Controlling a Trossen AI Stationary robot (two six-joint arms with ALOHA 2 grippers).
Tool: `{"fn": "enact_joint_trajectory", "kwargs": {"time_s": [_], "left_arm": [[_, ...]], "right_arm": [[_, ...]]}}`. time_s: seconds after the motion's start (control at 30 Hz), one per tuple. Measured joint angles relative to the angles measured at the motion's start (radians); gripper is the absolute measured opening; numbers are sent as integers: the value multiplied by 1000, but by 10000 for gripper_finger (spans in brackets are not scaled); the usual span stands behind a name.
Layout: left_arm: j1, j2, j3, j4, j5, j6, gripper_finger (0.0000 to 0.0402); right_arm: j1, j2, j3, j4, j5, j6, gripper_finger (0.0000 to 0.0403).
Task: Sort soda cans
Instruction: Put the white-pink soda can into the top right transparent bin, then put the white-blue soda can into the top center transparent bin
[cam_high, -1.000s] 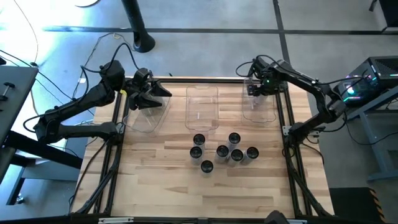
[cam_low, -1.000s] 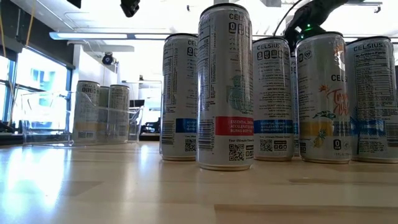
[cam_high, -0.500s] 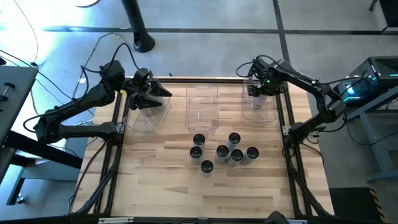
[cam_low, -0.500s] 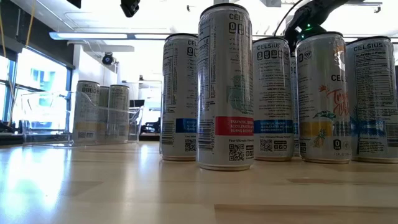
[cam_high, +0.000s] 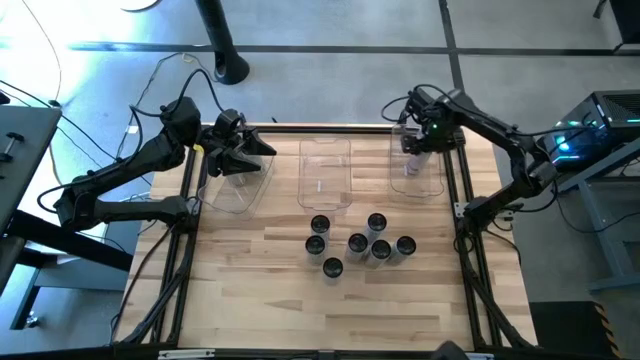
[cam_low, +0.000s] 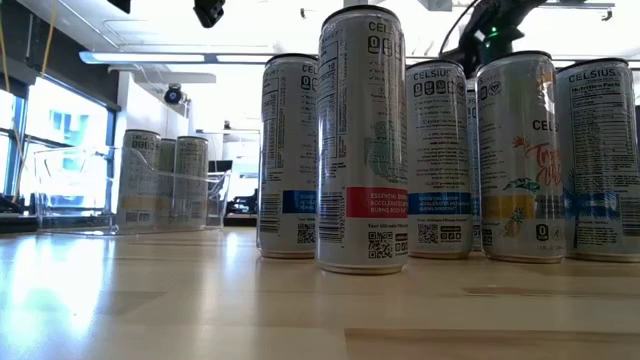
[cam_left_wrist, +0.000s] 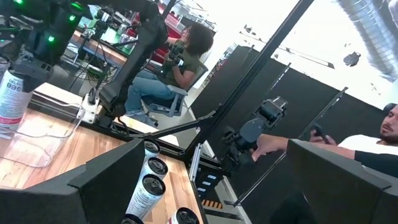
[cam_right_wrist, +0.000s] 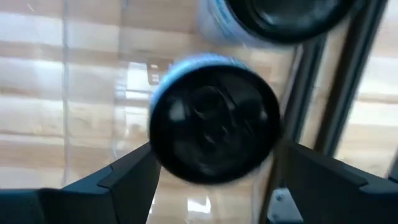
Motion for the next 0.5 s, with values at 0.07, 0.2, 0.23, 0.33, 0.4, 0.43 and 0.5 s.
{"fn": "enact_joint_trajectory", "kwargs": {"time_s": [0.07, 0.2, 0.23, 0.33, 0.4, 0.43, 0.5], "left_arm": [[0, 0, 0, 0, 0, 2, 385], [0, 0, 0, 0, 0, 10, 385], [0, 0, 0, 0, 0, 12, 385], [0, 0, 0, 0, 12, 18, 385], [0, 0, 0, 0, 26, 19, 385], [0, 0, 0, 1, 33, 19, 385], [0, 0, 0, 1, 39, 26, 385]], "right_arm": [[0, 0, 12, -38, 0, -7, 309], [6, -10, 29, -101, -16, -15, 309], [9, -17, 33, -112, -20, -15, 309], [25, -44, 39, -144, -24, -17, 309], [35, -66, 39, -157, -28, -13, 309], [42, -77, 39, -163, -29, -5, 309], [58, -98, 39, -166, -33, 15, 309]]}}
